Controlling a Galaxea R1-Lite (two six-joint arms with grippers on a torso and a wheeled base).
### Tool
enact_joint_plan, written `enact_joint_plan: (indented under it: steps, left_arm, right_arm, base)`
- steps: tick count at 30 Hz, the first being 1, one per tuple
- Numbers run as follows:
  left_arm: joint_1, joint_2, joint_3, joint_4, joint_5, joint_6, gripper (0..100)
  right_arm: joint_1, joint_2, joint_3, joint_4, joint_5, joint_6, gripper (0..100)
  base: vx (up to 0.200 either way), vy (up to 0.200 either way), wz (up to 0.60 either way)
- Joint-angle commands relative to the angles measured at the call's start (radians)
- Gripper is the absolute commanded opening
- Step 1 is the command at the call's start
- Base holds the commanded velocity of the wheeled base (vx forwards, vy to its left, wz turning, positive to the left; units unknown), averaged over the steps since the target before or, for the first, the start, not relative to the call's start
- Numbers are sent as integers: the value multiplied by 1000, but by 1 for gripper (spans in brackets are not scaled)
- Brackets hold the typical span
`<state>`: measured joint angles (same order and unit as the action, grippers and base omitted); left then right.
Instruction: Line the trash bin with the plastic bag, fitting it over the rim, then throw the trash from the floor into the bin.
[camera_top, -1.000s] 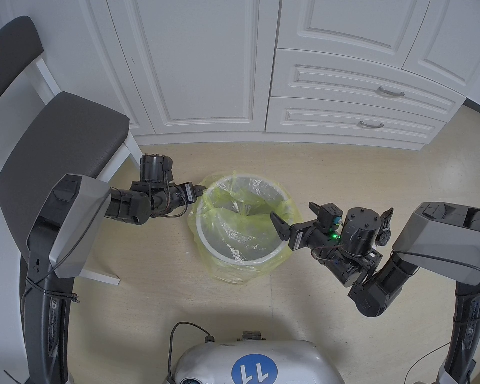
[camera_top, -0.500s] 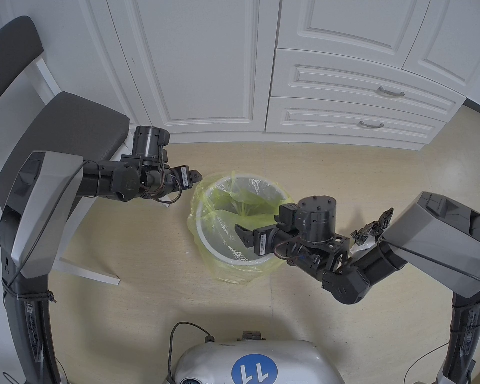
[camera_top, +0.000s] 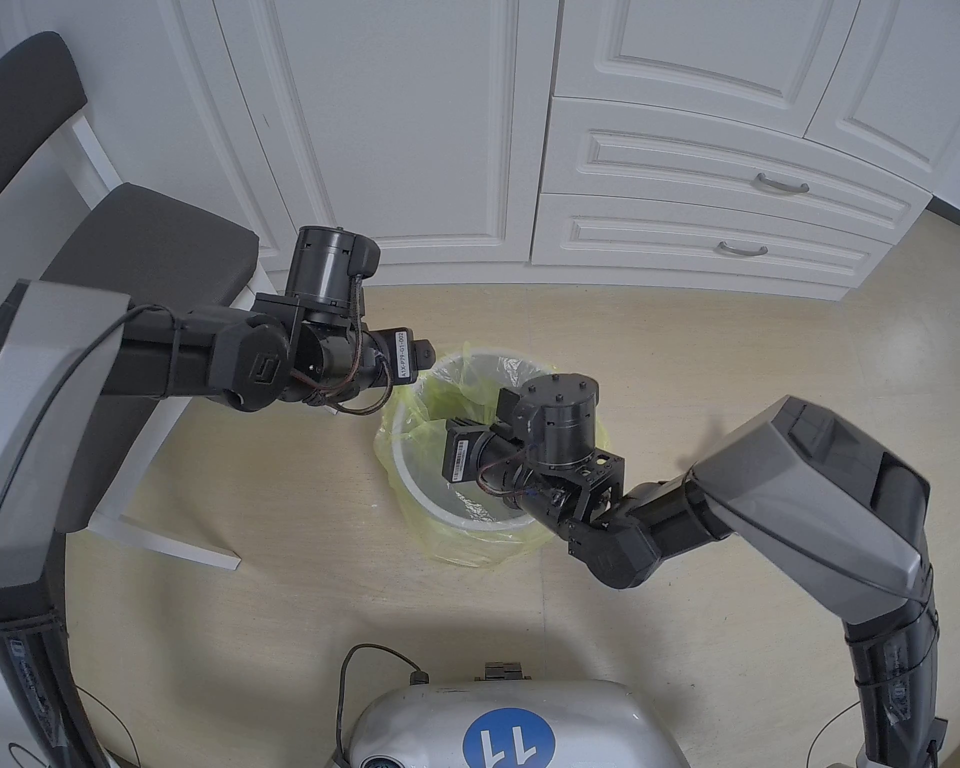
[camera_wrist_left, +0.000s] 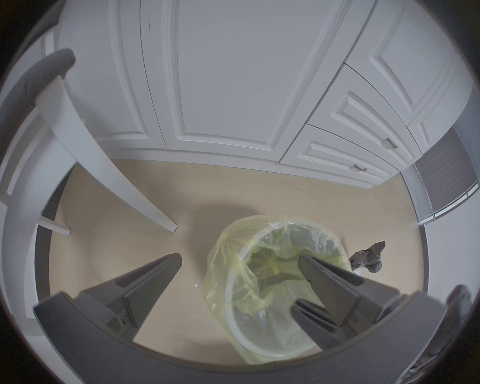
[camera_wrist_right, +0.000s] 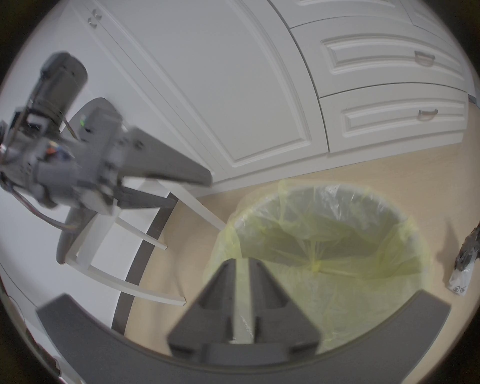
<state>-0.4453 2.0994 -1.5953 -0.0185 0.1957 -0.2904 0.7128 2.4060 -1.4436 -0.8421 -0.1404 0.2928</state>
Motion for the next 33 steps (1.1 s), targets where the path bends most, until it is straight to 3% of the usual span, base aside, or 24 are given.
enact_joint_plan:
  steps: [1,8,16,20,24,27,33]
  left_arm:
    - [-18,-110,84,-4,19,2,100]
    - [-18,-219,219,-101,13,43,100]
    - [-23,-242,268,-158,10,54,100]
    - [-19,-245,337,-238,8,53,100]
    - [-18,-245,339,-241,10,53,100]
    - [-12,-234,385,-325,8,53,100]
    - [-4,-236,439,-373,7,51,100]
  right_arm:
    - [1,113,-54,-2,-5,-1,0]
    - [-32,47,74,25,-11,-178,0]
    - [-42,-48,189,63,2,-219,0]
    - [-22,-145,313,110,42,-307,0]
    - [-22,-146,315,110,45,-308,0]
    - [-24,-77,223,34,44,-284,0]
    - [-24,62,68,-11,-73,-245,0]
  base:
    - [0,0,0]
    - [0,0,0]
    - [0,0,0]
    - [0,0,0]
    - [0,0,0]
    - [0,0,0]
    - [0,0,0]
